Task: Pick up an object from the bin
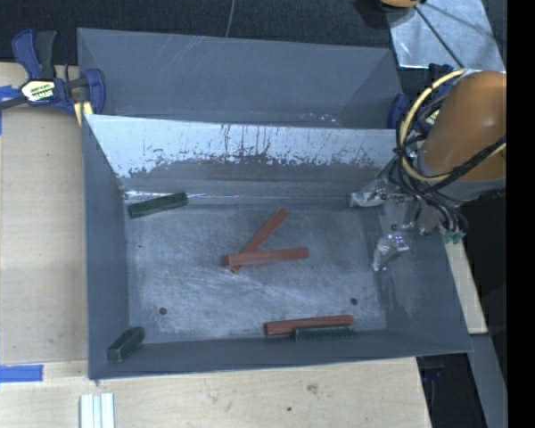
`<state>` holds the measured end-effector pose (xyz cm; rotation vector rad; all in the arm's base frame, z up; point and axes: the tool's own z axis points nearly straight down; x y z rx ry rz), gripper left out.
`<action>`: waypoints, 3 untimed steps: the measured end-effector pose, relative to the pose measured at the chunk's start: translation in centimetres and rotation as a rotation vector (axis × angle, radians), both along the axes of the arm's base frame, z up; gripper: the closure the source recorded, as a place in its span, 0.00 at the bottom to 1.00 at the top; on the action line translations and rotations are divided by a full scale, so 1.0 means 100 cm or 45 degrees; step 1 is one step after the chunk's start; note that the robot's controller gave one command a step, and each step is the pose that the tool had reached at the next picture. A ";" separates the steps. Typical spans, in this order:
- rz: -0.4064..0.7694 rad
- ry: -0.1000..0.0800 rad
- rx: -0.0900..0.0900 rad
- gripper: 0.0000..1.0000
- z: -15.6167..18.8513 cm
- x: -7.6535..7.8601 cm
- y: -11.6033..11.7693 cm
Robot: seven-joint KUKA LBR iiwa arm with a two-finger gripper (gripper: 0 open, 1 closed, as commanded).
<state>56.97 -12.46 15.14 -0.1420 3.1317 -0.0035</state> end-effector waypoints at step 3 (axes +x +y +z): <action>0.211 0.003 0.001 0.00 -0.057 0.021 0.122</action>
Offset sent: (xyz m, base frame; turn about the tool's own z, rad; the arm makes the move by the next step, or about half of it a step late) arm 0.0169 0.0726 -0.0161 0.0513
